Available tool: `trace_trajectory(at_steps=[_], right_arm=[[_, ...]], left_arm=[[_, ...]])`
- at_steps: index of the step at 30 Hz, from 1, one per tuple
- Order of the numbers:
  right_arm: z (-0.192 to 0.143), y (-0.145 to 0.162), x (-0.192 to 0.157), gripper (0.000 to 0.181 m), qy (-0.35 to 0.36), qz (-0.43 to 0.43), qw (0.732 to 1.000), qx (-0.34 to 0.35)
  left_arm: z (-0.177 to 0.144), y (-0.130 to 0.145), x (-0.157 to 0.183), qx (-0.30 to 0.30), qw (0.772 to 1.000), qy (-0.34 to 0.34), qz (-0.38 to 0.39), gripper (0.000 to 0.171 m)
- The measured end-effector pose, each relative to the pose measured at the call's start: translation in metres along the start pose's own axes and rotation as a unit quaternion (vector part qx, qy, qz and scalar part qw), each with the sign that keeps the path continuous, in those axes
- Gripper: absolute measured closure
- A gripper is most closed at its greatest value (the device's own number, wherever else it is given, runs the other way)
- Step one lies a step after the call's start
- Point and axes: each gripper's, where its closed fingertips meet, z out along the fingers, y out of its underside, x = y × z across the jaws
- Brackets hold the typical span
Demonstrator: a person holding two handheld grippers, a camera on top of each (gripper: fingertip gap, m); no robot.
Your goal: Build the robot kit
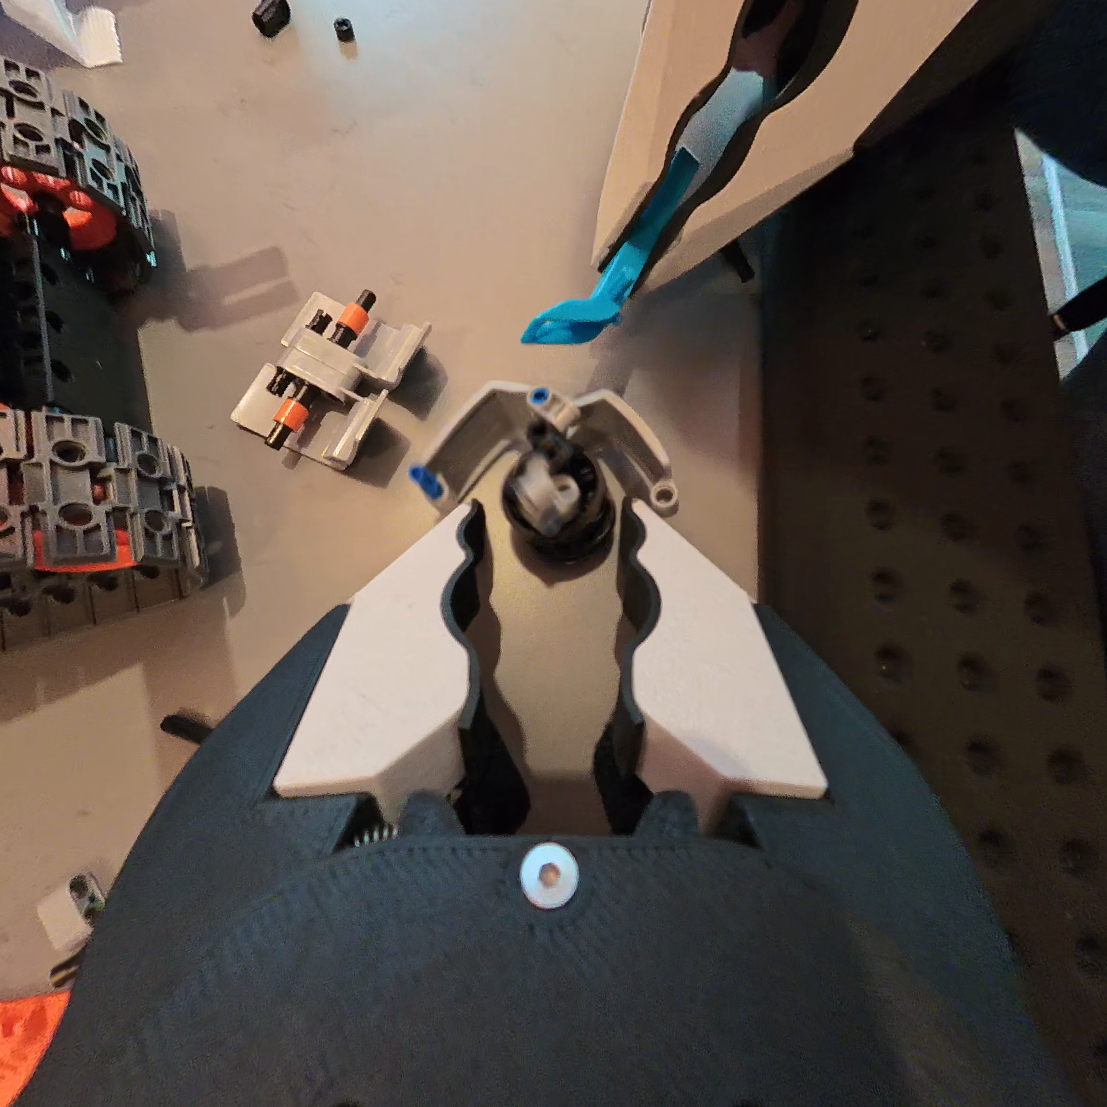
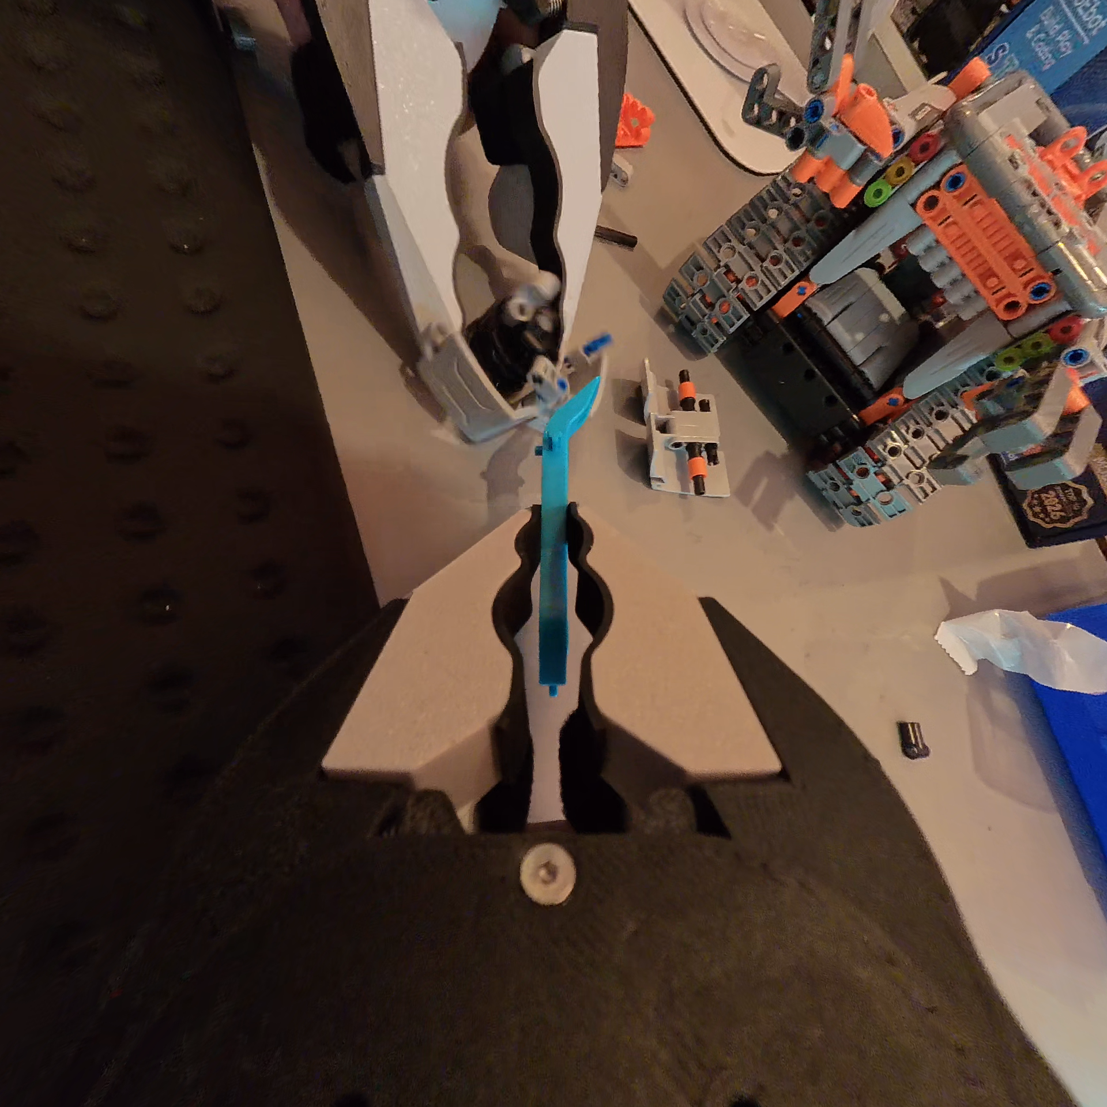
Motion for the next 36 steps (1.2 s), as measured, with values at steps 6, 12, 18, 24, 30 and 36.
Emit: trace_trajectory(at_steps=[6, 12, 18, 24, 30, 36], right_arm=[[-0.002, -0.008, -0.002, 0.176, -0.012, 0.009, 1.0, 0.001], [-0.01, -0.018, -0.006, 0.176, -0.048, 0.051, 0.997, 0.017], [-0.005, -0.02, -0.006, 0.176, -0.062, 0.093, 0.994, 0.018], [-0.002, -0.02, -0.008, 0.176, -0.057, 0.103, 0.993, 0.012], [0.001, -0.015, -0.013, 0.176, -0.057, 0.115, 0.992, -0.003], [0.002, -0.013, -0.011, 0.176, -0.061, 0.131, 0.989, -0.008]], left_arm=[[-0.012, 0.009, -0.001, -0.003, 1.0, -0.003, -0.005, 0.109], [-0.03, -0.01, 0.003, 0.046, 0.998, -0.03, 0.037, 0.124], [-0.021, -0.016, 0.009, 0.016, 0.979, -0.089, 0.181, 0.149], [-0.019, -0.012, 0.009, -0.014, 0.95, -0.141, 0.278, 0.152], [-0.017, -0.013, 0.009, -0.041, 0.94, -0.152, 0.302, 0.152], [-0.014, -0.015, 0.006, -0.072, 0.945, -0.131, 0.29, 0.152]])
